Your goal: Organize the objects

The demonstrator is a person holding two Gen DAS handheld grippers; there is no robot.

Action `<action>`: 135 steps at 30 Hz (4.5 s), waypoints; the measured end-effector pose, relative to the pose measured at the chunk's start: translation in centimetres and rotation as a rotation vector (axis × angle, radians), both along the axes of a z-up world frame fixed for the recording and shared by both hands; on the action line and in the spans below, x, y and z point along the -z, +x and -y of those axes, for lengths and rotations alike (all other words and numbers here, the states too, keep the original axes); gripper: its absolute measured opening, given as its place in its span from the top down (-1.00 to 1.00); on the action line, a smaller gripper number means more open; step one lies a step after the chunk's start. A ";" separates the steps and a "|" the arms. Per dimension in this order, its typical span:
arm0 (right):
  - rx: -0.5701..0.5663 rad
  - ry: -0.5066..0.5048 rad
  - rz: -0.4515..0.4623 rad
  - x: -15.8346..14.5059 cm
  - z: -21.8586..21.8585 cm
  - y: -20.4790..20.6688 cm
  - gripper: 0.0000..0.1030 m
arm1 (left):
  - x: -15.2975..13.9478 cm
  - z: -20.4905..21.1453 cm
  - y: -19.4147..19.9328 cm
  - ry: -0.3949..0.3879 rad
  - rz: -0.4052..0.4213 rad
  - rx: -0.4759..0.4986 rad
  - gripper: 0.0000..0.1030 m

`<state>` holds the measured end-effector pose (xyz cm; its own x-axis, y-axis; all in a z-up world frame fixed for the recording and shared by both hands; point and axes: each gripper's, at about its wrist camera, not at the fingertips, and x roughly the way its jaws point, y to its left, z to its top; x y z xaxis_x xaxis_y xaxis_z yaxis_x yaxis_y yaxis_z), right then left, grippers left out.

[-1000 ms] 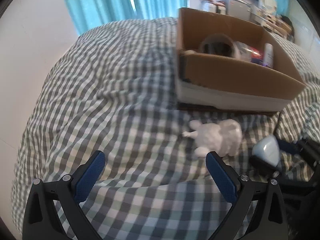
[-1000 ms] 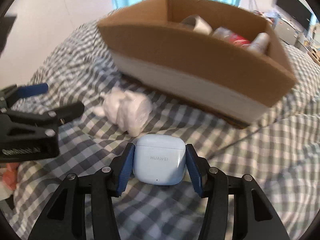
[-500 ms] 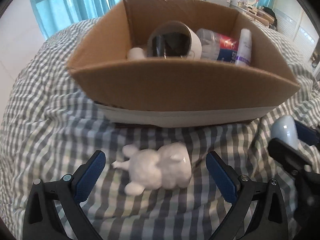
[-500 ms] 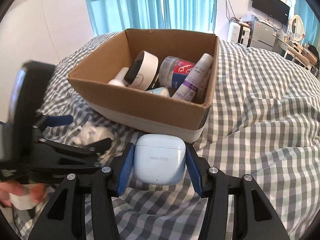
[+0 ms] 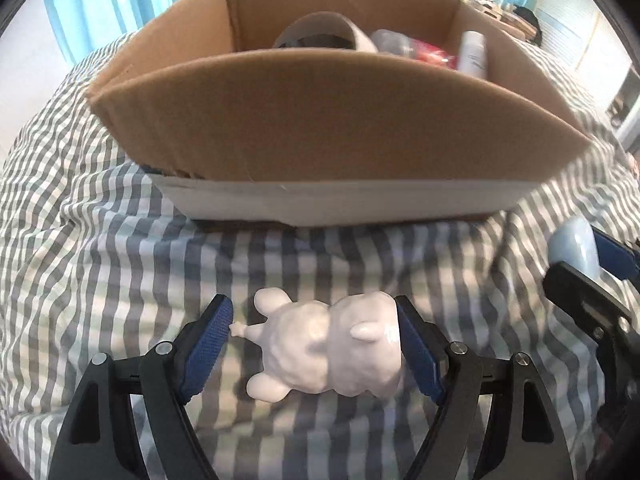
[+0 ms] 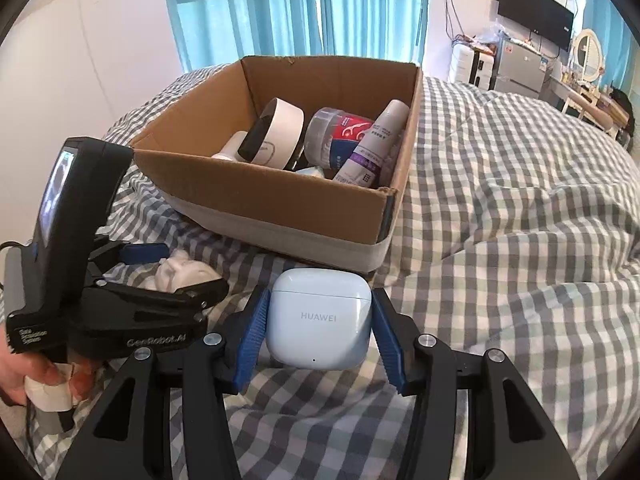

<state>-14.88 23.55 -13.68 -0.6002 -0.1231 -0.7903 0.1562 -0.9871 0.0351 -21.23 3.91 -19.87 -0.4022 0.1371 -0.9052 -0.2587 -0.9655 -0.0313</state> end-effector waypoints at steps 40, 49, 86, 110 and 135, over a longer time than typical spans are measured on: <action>-0.029 0.039 -0.277 -16.1 1.0 4.2 0.02 | -20.5 0.8 6.3 0.055 -0.474 -0.039 -0.60; -0.013 -0.006 -0.226 -14.1 0.5 -4.2 0.02 | -19.2 0.2 -0.9 0.045 -0.461 -0.051 -0.60; -0.106 0.011 -0.130 -4.5 2.1 -11.5 -0.35 | -10.4 -2.6 -11.0 0.097 -0.289 0.075 -0.90; 0.101 0.064 -0.419 -17.3 0.7 -1.8 -0.93 | -27.7 -0.2 0.4 0.095 -0.621 -0.025 -1.00; 0.196 -0.095 -0.653 -22.4 -3.7 18.5 -0.99 | -28.8 -1.5 19.2 0.157 -0.826 -0.067 -1.00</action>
